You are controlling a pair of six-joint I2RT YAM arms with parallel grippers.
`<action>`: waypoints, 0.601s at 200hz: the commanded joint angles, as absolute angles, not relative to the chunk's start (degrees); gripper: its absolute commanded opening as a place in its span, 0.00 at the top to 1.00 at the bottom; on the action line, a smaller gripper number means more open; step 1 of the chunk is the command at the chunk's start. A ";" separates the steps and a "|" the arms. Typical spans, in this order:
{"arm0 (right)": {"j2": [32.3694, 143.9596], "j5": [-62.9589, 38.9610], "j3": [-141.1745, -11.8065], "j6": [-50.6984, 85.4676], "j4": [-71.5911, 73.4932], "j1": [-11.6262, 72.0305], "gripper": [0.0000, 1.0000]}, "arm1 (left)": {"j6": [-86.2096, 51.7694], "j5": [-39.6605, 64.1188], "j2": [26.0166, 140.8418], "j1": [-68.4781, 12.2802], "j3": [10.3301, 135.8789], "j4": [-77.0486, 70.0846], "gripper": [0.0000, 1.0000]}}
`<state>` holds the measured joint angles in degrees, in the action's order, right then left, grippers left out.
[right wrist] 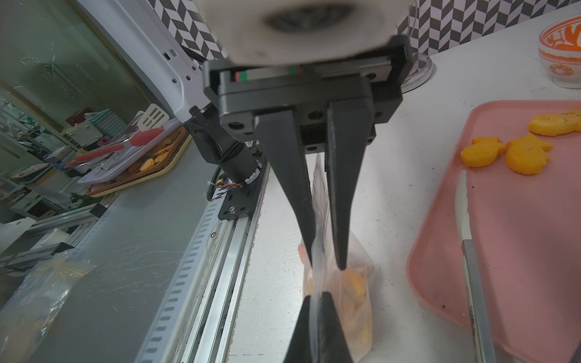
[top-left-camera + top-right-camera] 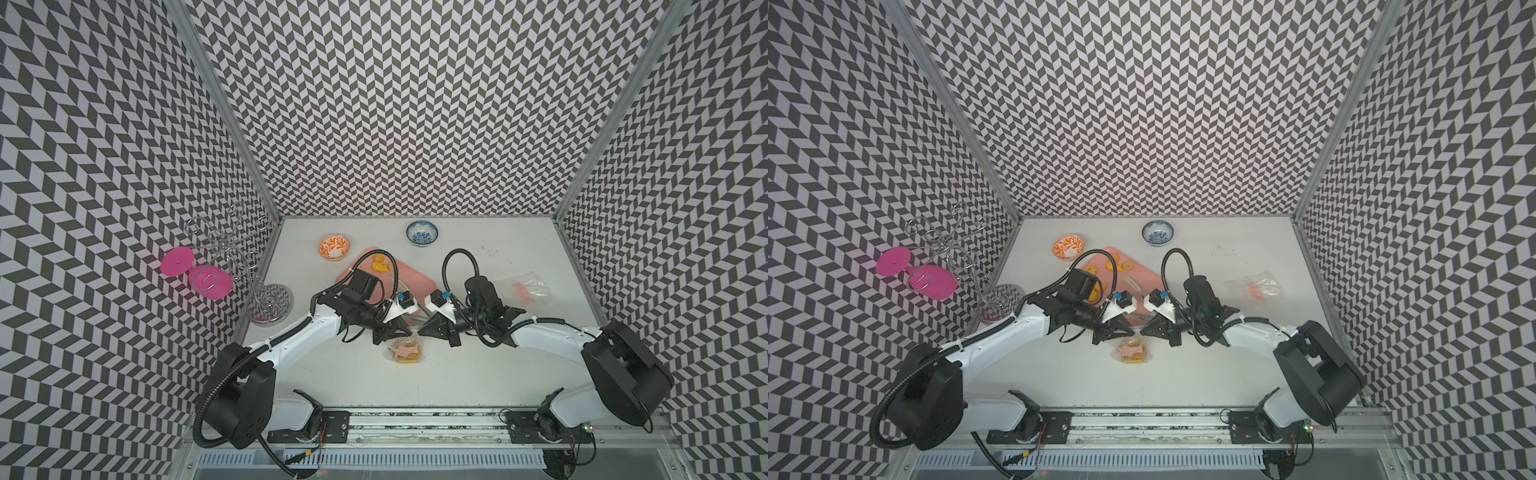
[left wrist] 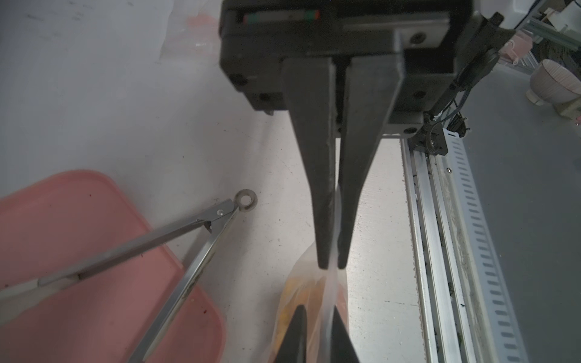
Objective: Put the cookies into a resealable bag to prevent moisture
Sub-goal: Close the ziploc bag at the center of the board.
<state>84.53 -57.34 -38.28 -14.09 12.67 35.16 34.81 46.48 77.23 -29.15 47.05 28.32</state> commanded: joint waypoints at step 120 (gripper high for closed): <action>79.60 -57.16 -35.65 -17.14 10.27 31.32 1.00 | 33.52 43.17 73.96 -26.67 45.86 29.69 0.88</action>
<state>81.62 -56.58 -36.82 -15.68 10.68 32.49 34.02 44.62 74.98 -27.33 46.87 29.65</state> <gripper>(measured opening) 0.047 0.062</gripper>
